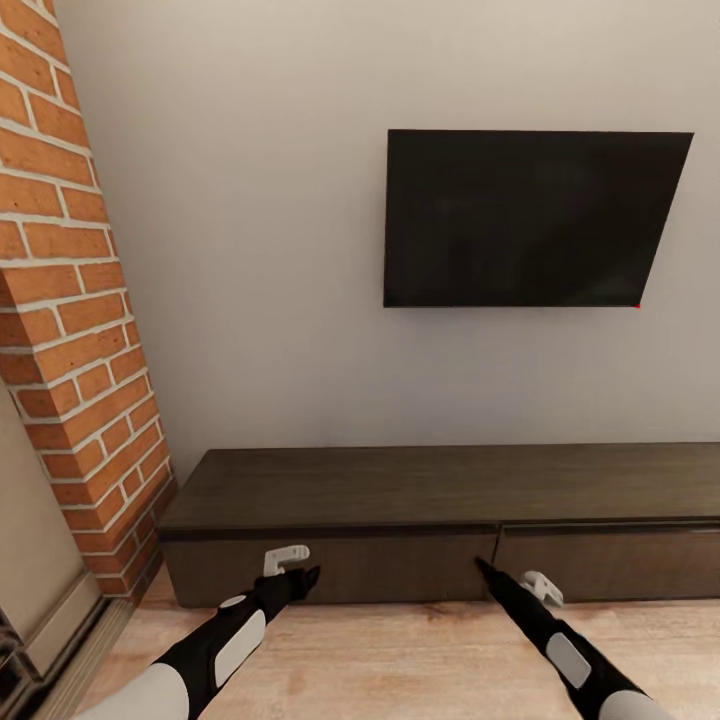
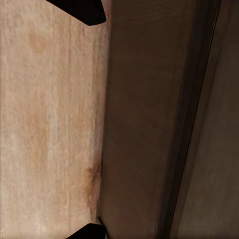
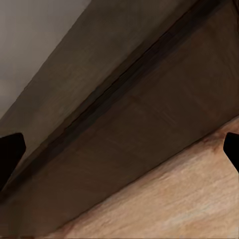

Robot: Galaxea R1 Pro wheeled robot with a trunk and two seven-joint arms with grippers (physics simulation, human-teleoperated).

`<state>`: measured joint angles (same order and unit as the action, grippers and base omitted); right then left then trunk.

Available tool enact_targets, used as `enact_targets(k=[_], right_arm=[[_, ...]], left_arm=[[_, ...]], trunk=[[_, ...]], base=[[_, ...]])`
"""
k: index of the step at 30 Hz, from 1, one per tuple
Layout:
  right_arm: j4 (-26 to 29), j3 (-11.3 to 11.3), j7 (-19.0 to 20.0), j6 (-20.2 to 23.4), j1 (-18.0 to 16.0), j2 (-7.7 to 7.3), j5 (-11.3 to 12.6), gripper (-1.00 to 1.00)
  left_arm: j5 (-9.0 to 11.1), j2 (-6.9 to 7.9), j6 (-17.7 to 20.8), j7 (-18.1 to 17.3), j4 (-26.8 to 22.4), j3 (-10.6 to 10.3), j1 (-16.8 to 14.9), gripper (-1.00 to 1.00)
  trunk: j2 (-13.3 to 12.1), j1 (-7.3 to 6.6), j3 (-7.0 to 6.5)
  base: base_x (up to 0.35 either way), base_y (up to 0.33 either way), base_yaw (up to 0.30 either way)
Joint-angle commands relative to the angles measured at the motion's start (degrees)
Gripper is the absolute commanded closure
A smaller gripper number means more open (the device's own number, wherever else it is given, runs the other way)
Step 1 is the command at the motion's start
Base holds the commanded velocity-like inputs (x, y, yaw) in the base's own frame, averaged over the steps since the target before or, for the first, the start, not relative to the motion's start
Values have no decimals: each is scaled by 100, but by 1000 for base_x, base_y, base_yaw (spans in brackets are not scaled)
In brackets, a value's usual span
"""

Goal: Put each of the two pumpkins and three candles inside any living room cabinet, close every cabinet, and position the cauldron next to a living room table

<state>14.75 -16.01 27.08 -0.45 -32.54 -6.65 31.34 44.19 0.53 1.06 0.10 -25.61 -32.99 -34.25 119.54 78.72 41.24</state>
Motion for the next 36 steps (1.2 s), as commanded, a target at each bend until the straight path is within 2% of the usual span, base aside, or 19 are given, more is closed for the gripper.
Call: enact_targets(k=[1,2,8,11,12,17,18,21,22,27,29,30,35,36], right_arm=[[-15,-146,112,-2,-5,-14,86,-100],[-20,-376,226,3,-5,-31,156,-100],[-32,-919,366,18,-6,-38,352,-100],[-45,-1113,378,64,-6,-22,558,-100],[-51,-1185,378,198,-6,-7,690,-100],[-20,-1284,375,794,-8,12,869,-100],[-23,-1310,363,1006,-12,16,902,-100],[-32,-1335,328,1209,-27,22,928,-100],[-39,-1344,285,1290,-37,26,939,-100],[-47,-1356,123,1390,-55,32,961,-100],[-48,-1358,84,1409,-60,35,989,-100],[-49,-1359,60,1421,-64,37,1038,-100],[-41,-1362,37,1574,-79,31,1190,-100],[-39,-1366,40,1637,-80,28,1207,-100]], left_arm=[[48,6,0,2,-13,-28,-4,-100],[49,9,-45,4,-22,-30,-4,-100],[52,15,-199,-2,-28,-25,-3,-100],[53,17,-231,-12,-33,-24,-3,-100],[54,17,-241,-21,-36,-24,-3,-100],[49,22,-194,-78,-76,-28,-3,-100],[48,25,-146,-150,-157,-31,-3,-100],[45,37,149,-360,-407,-36,7,-100],[39,72,475,-556,-634,-38,62,-100],[37,297,1209,-1136,-1423,-40,358,-100],[37,447,1445,-1360,-1772,-44,485,-100],[37,607,1690,-1550,-2100,-46,587,-100],[43,924,2155,-1946,-2721,-47,870,-100],[43,949,2189,-2012,-2785,-46,922,-100]], trunk=[[3,-1,6],[43,21,24],[283,153,132],[364,197,167],[364,197,167],[364,197,167],[364,197,167],[364,197,167],[364,197,167],[364,197,167],[364,197,167],[404,219,185],[604,329,275],[644,351,293]], base=[[0,0,0],[0,0,0],[0,0,0],[0,0,0],[0,0,0],[0,0,0],[0,0,0],[0,0,0],[0,0,0],[0,0,0],[0,0,0],[0,0,0],[0,0,0],[0,0,0]])
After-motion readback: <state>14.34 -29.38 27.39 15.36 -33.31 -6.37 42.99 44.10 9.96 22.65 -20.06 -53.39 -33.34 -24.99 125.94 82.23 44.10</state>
